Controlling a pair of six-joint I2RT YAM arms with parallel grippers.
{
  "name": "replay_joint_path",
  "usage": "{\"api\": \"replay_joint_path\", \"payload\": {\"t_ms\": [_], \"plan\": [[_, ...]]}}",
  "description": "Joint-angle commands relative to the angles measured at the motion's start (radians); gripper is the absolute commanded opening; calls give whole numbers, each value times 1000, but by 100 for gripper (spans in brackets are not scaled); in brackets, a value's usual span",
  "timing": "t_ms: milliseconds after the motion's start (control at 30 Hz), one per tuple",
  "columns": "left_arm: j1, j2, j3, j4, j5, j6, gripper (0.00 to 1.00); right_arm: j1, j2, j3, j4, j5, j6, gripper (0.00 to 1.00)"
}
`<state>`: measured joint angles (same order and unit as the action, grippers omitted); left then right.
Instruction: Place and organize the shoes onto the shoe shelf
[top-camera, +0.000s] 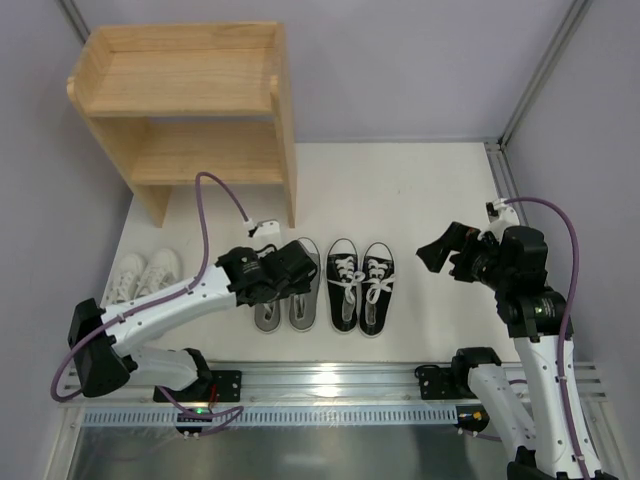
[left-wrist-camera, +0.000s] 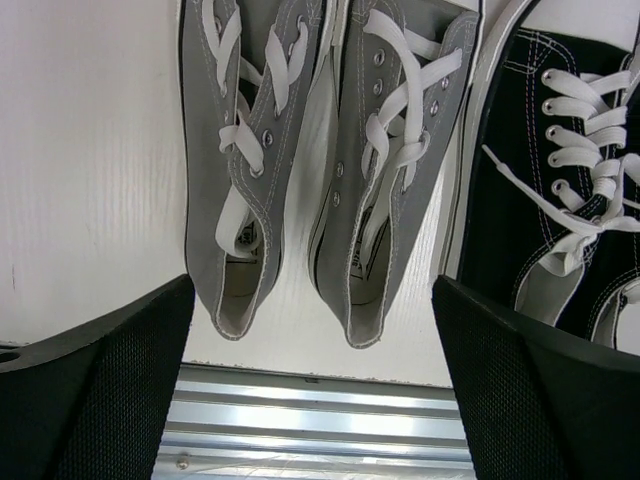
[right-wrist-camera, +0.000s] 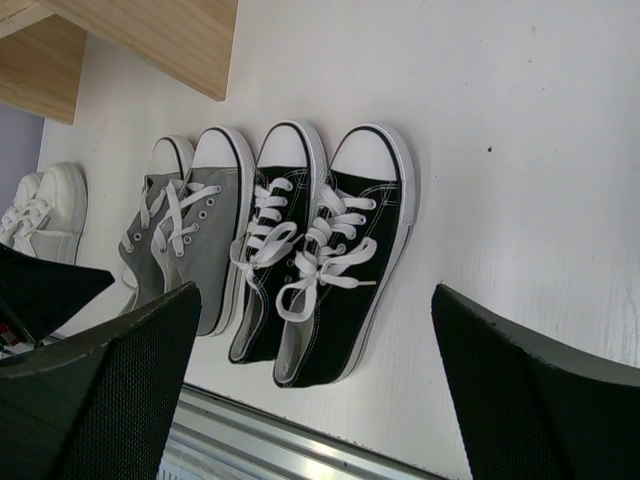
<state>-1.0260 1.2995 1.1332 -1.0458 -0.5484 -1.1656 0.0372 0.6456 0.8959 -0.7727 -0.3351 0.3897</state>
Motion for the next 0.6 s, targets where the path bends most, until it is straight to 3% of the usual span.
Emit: {"api": "replay_joint_path", "payload": {"t_ms": [0,267,567], "plan": [[-8,-52,-15,64,-35,-2,100,6,5,20,29,-16,-11,97],[-8,61,-23,50,-54,-31,100,4,0,-3,56,-39,-6,97],[-9,185,-87,179,-79,-38,100,4,-23,-25,62,-41,-6,97]]}}
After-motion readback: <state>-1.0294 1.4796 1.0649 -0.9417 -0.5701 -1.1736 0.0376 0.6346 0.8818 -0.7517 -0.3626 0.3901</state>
